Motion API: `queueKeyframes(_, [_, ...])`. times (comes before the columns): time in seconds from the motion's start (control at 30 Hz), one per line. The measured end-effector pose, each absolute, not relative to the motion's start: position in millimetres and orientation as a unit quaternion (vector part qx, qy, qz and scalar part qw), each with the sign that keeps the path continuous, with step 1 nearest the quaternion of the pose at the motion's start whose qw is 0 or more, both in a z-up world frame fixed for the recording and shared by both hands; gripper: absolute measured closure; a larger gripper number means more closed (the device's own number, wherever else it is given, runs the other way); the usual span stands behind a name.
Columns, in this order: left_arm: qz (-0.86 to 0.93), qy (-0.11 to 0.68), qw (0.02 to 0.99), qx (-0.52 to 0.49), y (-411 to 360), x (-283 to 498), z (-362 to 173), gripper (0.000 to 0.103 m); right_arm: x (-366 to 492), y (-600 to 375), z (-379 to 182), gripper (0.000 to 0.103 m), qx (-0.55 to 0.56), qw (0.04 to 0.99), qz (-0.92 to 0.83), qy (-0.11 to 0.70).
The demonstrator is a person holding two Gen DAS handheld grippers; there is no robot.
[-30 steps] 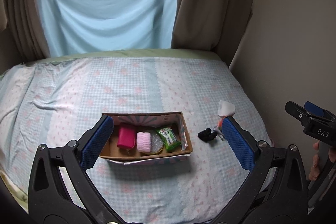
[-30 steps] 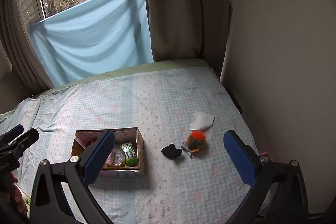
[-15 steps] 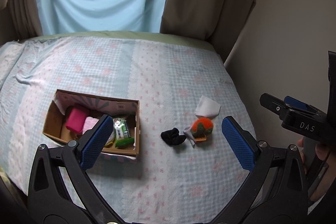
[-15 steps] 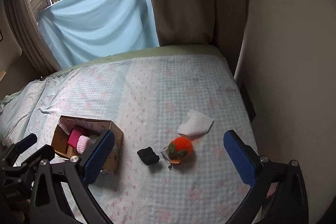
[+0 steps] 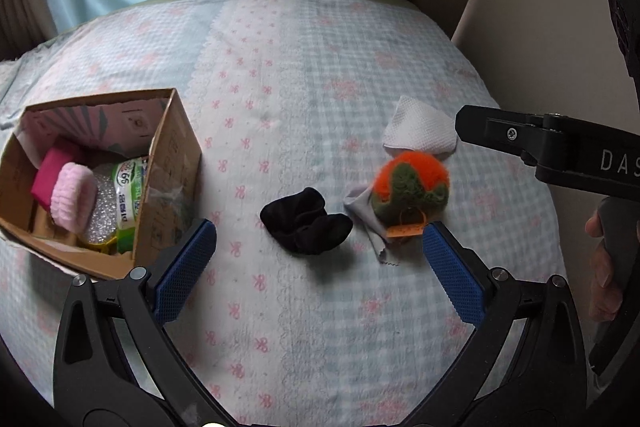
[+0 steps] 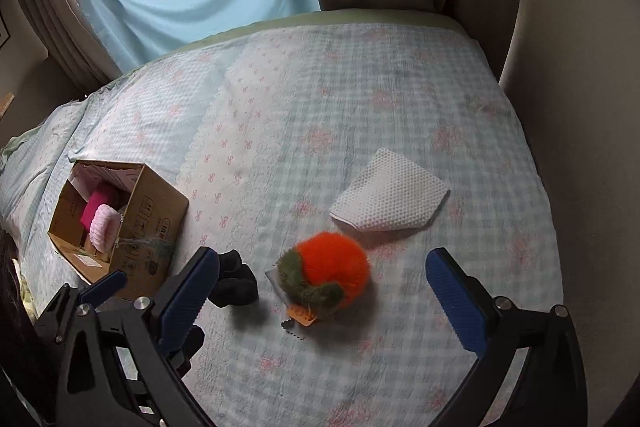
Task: Organize soft objects
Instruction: 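Grasp the black sock with the left tool while the right tool grasps the orange pompom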
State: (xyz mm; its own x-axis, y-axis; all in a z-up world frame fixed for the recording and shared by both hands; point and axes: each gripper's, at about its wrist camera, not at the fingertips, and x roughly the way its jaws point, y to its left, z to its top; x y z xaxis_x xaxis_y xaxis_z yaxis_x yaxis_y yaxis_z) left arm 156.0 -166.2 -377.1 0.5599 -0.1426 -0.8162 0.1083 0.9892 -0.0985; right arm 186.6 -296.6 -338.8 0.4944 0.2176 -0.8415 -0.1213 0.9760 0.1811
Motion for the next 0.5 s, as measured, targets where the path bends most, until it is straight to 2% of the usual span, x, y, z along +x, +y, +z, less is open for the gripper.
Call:
queueKeyframes(0.1, [-0.064,0.467,0.882,0.006,-171.2,168.2,-415.9,0.006,193.0,-292.3,-370.8,0.002,0.046,0.857,0.104,0.502])
queueKeyframes(0.17, [-0.062,0.477,0.876,0.014,-172.0,176.8,-438.3,0.017,197.3,-289.4,-390.2,0.009,0.049,0.85,0.111,0.513])
queueKeyframes(0.27, [-0.064,0.488,0.87,0.022,-171.0,187.8,-463.4,0.021,201.6,-285.8,-413.2,0.013,0.053,0.843,0.115,0.523])
queueKeyframes(0.4, [-0.069,0.487,0.87,0.025,-169.9,198.4,-479.6,0.024,206.8,-280.7,-431.6,0.027,0.057,0.837,0.117,0.532])
queueKeyframes(0.43, [-0.071,0.486,0.871,0.024,-169.7,200.4,-481.1,0.028,208.1,-280.4,-435.1,0.035,0.059,0.835,0.118,0.535])
queueKeyframes(0.5, [-0.077,0.487,0.87,0.021,-170.2,204.4,-482.8,0.038,210.2,-280.1,-439.3,0.043,0.065,0.832,0.117,0.538])
